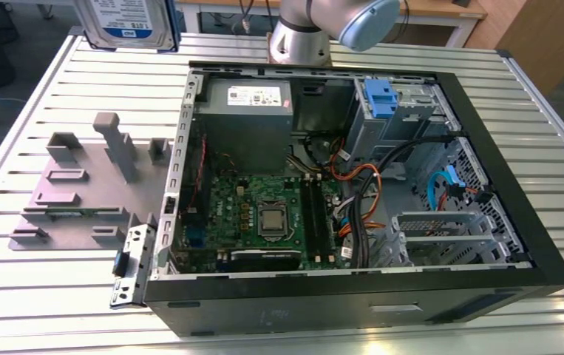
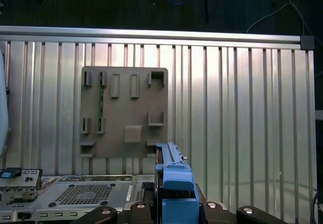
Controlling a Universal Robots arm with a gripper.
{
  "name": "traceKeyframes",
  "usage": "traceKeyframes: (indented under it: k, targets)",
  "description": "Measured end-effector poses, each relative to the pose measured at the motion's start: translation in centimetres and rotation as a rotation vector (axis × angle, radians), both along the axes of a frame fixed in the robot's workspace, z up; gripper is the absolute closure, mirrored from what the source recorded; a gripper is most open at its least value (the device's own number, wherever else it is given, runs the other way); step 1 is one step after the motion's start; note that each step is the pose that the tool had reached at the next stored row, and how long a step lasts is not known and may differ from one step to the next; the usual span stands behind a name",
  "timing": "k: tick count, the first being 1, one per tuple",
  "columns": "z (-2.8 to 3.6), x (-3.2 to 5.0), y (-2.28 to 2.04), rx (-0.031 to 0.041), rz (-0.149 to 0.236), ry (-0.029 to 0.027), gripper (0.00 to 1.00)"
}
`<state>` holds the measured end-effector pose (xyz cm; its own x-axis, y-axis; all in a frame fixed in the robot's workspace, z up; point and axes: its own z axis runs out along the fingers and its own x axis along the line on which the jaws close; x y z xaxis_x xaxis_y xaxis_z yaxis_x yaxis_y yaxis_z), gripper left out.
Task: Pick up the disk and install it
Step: 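Pick up the disk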
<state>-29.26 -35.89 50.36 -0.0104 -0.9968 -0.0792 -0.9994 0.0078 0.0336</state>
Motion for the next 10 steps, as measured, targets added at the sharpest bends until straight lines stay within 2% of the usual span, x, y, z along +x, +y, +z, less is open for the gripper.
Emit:
traceKeyframes:
  k: [10]
  targets:
    - [0.00,0.25,0.00,0.0000,0.000,0.0000,0.63]
